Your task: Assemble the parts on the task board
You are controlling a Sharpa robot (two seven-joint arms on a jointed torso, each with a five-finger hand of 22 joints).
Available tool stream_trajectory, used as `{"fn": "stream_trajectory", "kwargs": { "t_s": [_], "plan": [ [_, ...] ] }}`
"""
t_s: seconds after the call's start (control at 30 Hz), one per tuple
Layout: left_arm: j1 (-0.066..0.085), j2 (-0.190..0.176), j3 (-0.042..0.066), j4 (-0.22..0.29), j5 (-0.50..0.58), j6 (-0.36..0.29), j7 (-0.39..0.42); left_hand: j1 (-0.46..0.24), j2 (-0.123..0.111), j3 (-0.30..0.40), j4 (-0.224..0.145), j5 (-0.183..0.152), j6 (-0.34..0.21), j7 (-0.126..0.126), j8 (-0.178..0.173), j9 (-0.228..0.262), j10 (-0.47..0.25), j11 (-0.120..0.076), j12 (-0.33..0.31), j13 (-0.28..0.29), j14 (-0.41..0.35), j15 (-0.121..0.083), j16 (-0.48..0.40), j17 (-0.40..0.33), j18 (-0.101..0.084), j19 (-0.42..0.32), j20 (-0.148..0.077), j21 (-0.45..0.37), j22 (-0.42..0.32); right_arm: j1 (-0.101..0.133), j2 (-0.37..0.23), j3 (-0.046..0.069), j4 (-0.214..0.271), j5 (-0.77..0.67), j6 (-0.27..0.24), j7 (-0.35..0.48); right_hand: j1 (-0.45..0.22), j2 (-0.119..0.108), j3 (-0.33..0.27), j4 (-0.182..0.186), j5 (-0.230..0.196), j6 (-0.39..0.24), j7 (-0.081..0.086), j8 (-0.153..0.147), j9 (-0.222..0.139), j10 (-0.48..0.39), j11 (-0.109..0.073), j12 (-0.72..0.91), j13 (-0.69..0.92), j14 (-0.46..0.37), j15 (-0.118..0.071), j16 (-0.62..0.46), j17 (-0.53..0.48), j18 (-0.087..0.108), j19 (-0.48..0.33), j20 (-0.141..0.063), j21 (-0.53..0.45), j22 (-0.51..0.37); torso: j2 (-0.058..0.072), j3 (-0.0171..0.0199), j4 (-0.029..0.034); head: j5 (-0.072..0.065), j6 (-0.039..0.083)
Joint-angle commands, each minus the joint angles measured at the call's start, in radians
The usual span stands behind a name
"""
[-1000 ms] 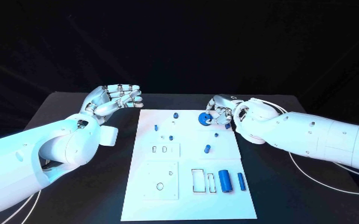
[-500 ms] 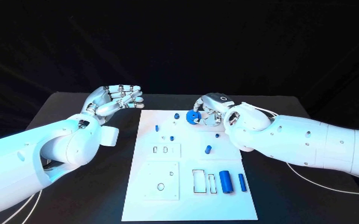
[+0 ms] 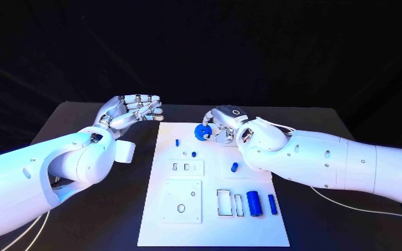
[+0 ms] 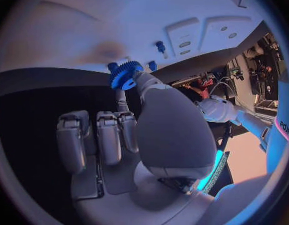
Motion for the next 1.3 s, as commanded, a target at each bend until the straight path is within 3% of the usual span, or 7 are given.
{"fn": "stream_trajectory", "kwargs": {
  "t_s": [0.03, 0.3, 0.43, 0.9, 1.13, 1.3],
  "plan": [
    [0.002, 0.003, 0.001, 0.002, 0.002, 0.020, 0.003, 0.003, 0.002, 0.000, -0.008, -0.007, -0.006, 0.006, -0.004, 0.002, 0.001, 0.001, -0.006, 0.000, -0.007, 0.000, -0.005, 0.001, 0.007, -0.008, 0.001, 0.004, 0.001, -0.008, 0.016, -0.001, -0.014, -0.025, -0.001, -0.001, -0.002, -0.005, 0.007, 0.000, 0.001, 0.008, -0.001, 0.002, 0.002, 0.049, -0.007, 0.005, 0.200, 0.097, -0.005, 0.003, 0.222, -0.014, 0.106, -0.008, 0.003, 0.263, 0.000, -0.0007, 0.0014, 0.001, 0.000],
    [0.002, 0.004, 0.001, 0.003, 0.002, 0.020, 0.003, 0.002, 0.003, 0.000, -0.009, -0.007, -0.006, 0.006, -0.004, 0.002, 0.001, 0.001, -0.006, 0.000, -0.008, 0.001, -0.006, 0.002, 0.006, -0.010, 0.001, 0.006, 0.003, -0.027, 0.060, -0.003, -0.056, -0.024, 0.010, 0.005, -0.003, -0.005, 0.008, 0.000, 0.001, 0.008, -0.001, 0.002, 0.002, 0.050, -0.007, 0.005, 0.201, 0.097, -0.005, 0.003, 0.222, -0.014, 0.106, -0.008, 0.003, 0.263, 0.002, 0.0005, -0.0005, 0.005, -0.002],
    [0.002, 0.005, 0.001, 0.003, 0.002, 0.023, 0.001, 0.002, 0.003, 0.000, -0.009, -0.007, -0.006, 0.006, -0.004, 0.002, 0.001, 0.001, -0.006, 0.000, -0.008, 0.001, -0.006, 0.002, 0.006, -0.010, 0.001, 0.006, 0.003, -0.034, 0.080, -0.004, -0.078, -0.024, 0.018, 0.005, -0.005, -0.006, 0.012, 0.000, 0.001, 0.007, -0.001, 0.001, 0.001, 0.050, -0.007, 0.005, 0.201, 0.097, -0.005, 0.003, 0.222, -0.014, 0.106, -0.009, 0.003, 0.263, 0.001, 0.0011, -0.0010, 0.008, -0.009],
    [0.002, 0.007, 0.001, 0.002, 0.002, 0.030, -0.002, 0.002, 0.003, 0.000, -0.009, -0.007, -0.006, 0.006, -0.004, 0.002, 0.001, 0.001, -0.006, 0.000, -0.008, 0.001, -0.006, 0.002, 0.006, -0.010, 0.001, 0.006, 0.003, -0.041, 0.105, -0.005, -0.109, -0.025, 0.024, -0.002, -0.013, -0.010, 0.018, 0.000, 0.000, 0.003, 0.001, -0.001, 0.000, 0.046, -0.006, 0.001, 0.196, 0.097, -0.005, 0.002, 0.218, -0.014, 0.106, -0.009, 0.003, 0.263, 0.000, 0.0014, -0.0032, 0.010, -0.008],
    [0.002, 0.007, 0.001, 0.001, 0.002, 0.032, -0.005, 0.002, 0.003, 0.000, -0.009, -0.007, -0.006, 0.006, -0.004, 0.002, 0.001, 0.001, -0.006, 0.000, -0.008, 0.001, -0.006, 0.002, 0.006, -0.010, 0.001, 0.006, 0.003, -0.041, 0.116, -0.005, -0.118, -0.023, 0.038, 0.000, -0.038, -0.027, 0.031, 0.000, -0.001, -0.026, 0.012, -0.019, -0.007, 0.030, 0.003, -0.015, 0.180, 0.096, 0.002, 0.000, 0.214, -0.014, 0.106, -0.005, 0.003, 0.263, 0.000, 0.0022, -0.0035, 0.008, -0.004],
    [0.002, 0.007, 0.001, 0.001, 0.002, 0.033, -0.007, 0.002, 0.003, 0.001, -0.010, -0.008, -0.006, 0.006, -0.004, 0.002, 0.001, 0.001, -0.006, 0.000, -0.009, 0.001, -0.007, 0.004, 0.006, -0.013, 0.001, 0.009, 0.005, -0.041, 0.120, -0.005, -0.121, -0.010, 0.055, 0.011, -0.064, -0.041, 0.029, 0.000, -0.002, -0.075, 0.028, -0.051, -0.020, 0.014, 0.018, -0.031, 0.164, 0.095, 0.014, 0.000, 0.213, -0.014, 0.106, 0.006, 0.003, 0.263, 0.000, 0.0018, -0.0035, 0.008, -0.003]
  ]
}}
